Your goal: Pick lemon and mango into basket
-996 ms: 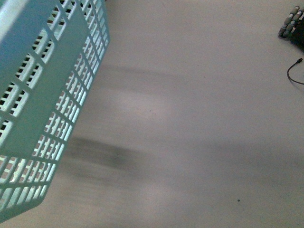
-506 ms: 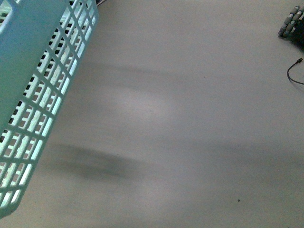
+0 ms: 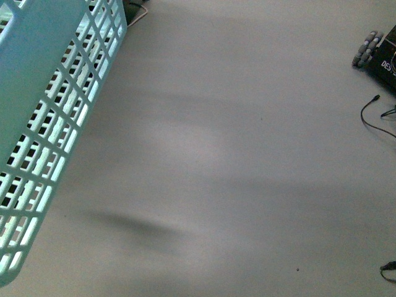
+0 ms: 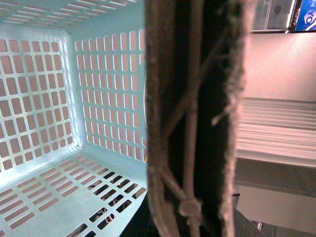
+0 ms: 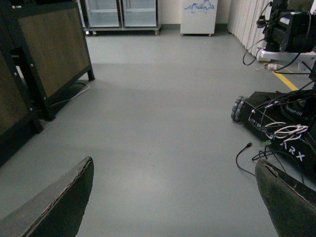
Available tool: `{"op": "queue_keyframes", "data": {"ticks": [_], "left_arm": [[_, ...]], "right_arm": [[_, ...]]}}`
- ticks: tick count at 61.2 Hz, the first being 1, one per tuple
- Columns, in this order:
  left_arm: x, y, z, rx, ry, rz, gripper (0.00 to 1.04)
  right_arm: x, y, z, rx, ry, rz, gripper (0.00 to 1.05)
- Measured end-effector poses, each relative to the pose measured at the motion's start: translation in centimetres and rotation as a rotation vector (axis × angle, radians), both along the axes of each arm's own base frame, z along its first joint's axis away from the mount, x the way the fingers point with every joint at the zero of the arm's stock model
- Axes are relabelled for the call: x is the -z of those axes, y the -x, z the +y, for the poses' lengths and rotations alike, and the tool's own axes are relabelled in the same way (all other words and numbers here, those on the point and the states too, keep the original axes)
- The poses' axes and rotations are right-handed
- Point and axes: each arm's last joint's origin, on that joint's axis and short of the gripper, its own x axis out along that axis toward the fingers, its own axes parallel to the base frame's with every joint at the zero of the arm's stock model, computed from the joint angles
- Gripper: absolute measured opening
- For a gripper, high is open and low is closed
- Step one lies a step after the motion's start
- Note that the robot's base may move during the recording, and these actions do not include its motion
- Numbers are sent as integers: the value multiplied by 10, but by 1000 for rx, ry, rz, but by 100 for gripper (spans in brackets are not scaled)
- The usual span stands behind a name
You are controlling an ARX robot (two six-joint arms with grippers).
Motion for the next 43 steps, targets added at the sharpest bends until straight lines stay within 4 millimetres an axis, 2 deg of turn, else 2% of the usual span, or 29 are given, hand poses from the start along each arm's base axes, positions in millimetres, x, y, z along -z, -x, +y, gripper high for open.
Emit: {"op": "queue_keyframes", "data": {"ticks": [43], "left_arm": [[0,0,0,0,0,0,5]], "right_arm": [[0,0,0,0,0,0,96]]}}
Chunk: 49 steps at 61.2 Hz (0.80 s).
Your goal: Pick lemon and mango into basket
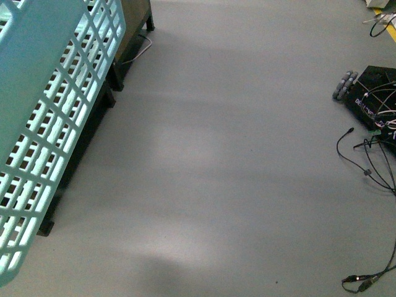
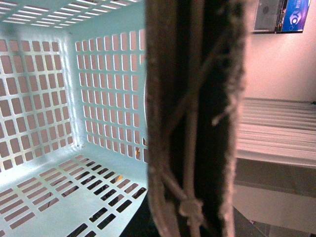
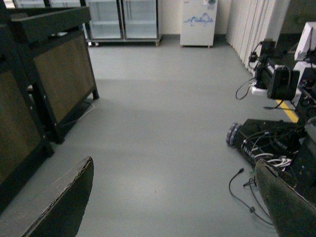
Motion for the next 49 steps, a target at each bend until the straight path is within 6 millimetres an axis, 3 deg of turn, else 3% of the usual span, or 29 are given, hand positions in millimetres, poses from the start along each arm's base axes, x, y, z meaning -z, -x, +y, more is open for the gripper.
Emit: {"op": "queue_keyframes", "data": {"ticks": [49], "left_arm": [[0,0,0,0,0,0,5]], "right_arm": [[0,0,0,0,0,0,96]]}}
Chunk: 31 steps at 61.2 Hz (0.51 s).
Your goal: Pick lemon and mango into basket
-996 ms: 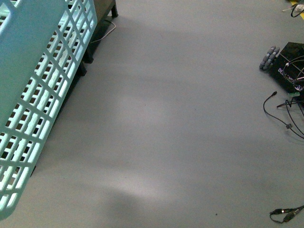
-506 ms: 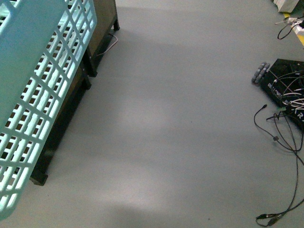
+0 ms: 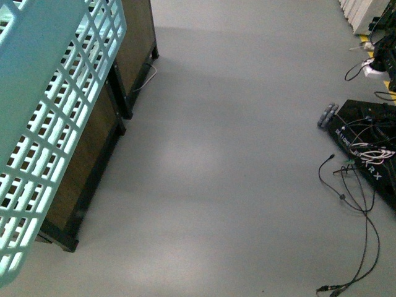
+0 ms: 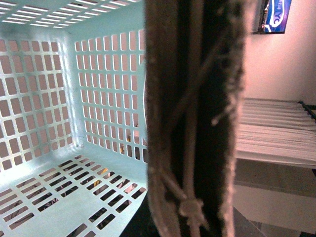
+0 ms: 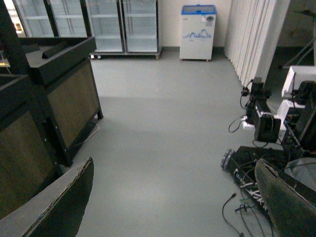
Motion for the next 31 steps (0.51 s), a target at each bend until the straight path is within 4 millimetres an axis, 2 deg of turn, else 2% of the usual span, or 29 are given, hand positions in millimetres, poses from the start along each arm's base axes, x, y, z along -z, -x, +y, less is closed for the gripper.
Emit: {"op": "queue_keyframes", "data": {"ticks": [31], "left_arm": [[-1,1,-1,17,17,-3,5]], "right_arm": [[0,0,0,3,0,0,96]]}}
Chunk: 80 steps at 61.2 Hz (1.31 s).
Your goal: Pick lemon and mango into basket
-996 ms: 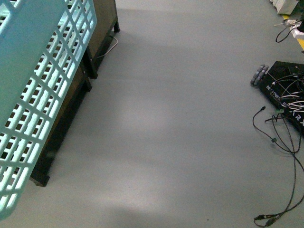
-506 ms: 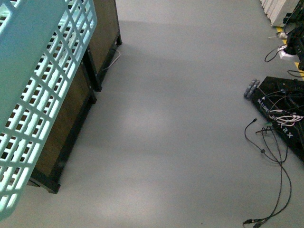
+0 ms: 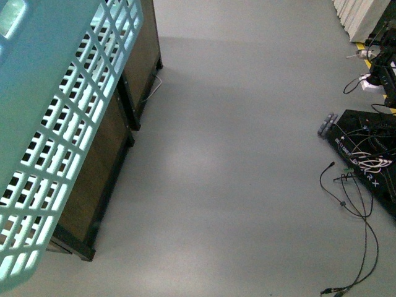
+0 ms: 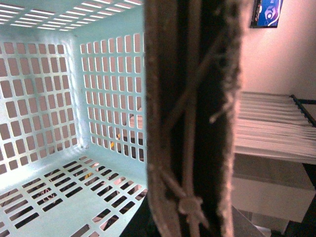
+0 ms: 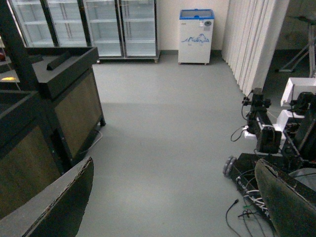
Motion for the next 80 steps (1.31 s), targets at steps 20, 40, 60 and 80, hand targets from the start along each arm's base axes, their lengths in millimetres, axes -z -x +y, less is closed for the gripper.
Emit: {"op": "queue_keyframes", "data": {"ticks": [20,40,60,80], "left_arm": [[0,0,1,-13,-13,0,5],[0,0,1,-12,-15,1,5],[0,0,1,-13,-16,1,5],[0,0,1,-14,-16,2,5]], "right_arm": [[0,0,0,-1,0,-2,96],[0,0,0,-3,0,-2,96],[0,0,0,-4,0,-2,96],[0,0,0,-2,0,-2,96]]}}
